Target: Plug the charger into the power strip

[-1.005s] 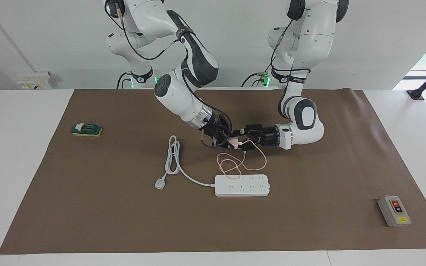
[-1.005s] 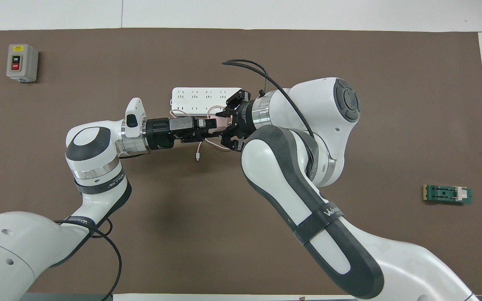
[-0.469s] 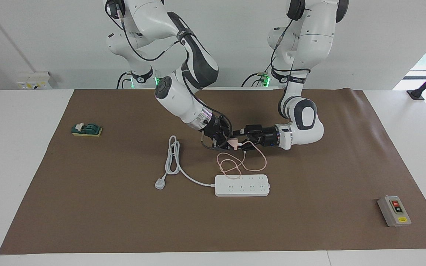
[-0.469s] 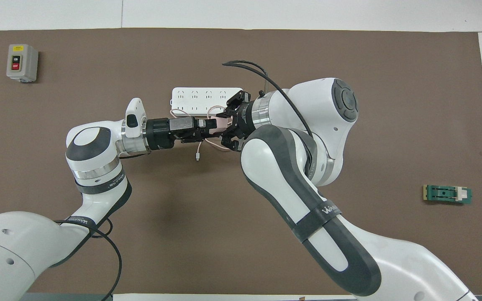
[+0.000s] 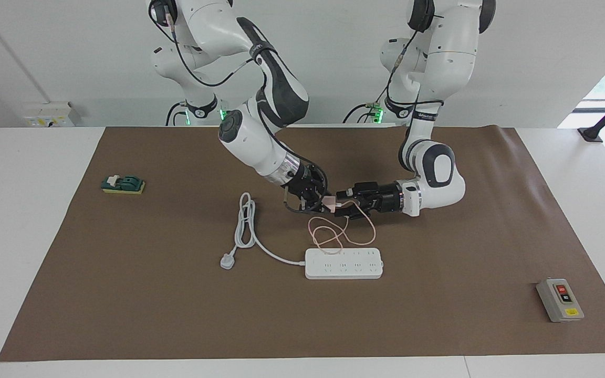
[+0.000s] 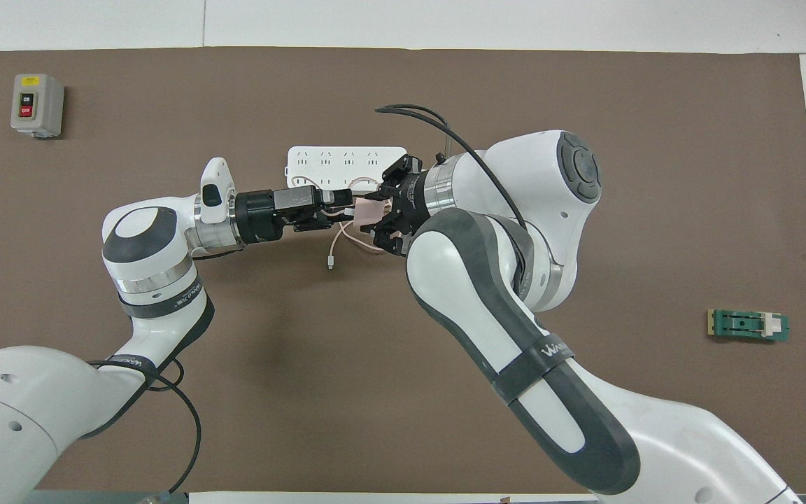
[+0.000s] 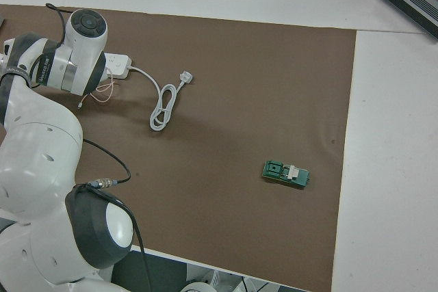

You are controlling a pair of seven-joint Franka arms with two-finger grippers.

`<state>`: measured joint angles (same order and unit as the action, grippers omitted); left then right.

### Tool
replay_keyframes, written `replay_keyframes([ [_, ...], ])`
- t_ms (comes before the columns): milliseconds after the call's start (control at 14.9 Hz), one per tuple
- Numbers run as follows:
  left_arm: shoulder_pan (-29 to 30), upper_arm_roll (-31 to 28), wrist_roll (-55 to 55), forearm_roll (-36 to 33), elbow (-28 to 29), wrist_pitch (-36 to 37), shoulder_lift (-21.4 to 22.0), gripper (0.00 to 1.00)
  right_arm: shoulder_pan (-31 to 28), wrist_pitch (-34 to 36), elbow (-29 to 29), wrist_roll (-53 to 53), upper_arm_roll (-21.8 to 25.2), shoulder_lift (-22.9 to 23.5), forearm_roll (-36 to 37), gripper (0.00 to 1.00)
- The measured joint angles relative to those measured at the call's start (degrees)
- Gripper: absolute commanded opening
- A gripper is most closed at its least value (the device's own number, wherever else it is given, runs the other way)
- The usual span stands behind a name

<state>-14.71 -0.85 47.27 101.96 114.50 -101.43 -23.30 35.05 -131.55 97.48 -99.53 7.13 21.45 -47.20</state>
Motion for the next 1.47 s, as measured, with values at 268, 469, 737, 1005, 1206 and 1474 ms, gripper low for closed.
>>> replay_keyframes([
  [268,0.0,0.0,0.0,0.0,-0.6,0.0,-0.3,1.0,0.0,0.0,0.1,0.0,0.0,-0.1,0.0,0.0],
  [469,-0.1,0.1,0.0,0.0,-0.6,0.0,-0.6,1.0,0.0,0.0,0.1,0.0,0.0,-0.2,0.0,0.0],
  [737,-0.3,0.2,0.5,0.0,-0.7,0.1,-1.0,1.0,0.0,0.0,0.1,0.0,0.1,-0.3,0.0,0.0],
  [1005,-0.6,0.2,0.8,0.0,-0.8,0.1,-1.0,0.93,-0.1,0.0,0.2,0.0,0.1,-0.3,0.0,0.0],
  [1206,-0.7,0.2,0.8,0.0,-0.8,0.2,-1.0,0.41,-0.1,0.0,0.2,0.0,0.1,-0.3,0.0,0.0],
  [1474,-0.7,0.1,2.3,-0.1,-0.8,0.3,-1.1,0.0,-0.1,0.0,0.2,0.0,0.1,-0.3,0.0,0.0],
])
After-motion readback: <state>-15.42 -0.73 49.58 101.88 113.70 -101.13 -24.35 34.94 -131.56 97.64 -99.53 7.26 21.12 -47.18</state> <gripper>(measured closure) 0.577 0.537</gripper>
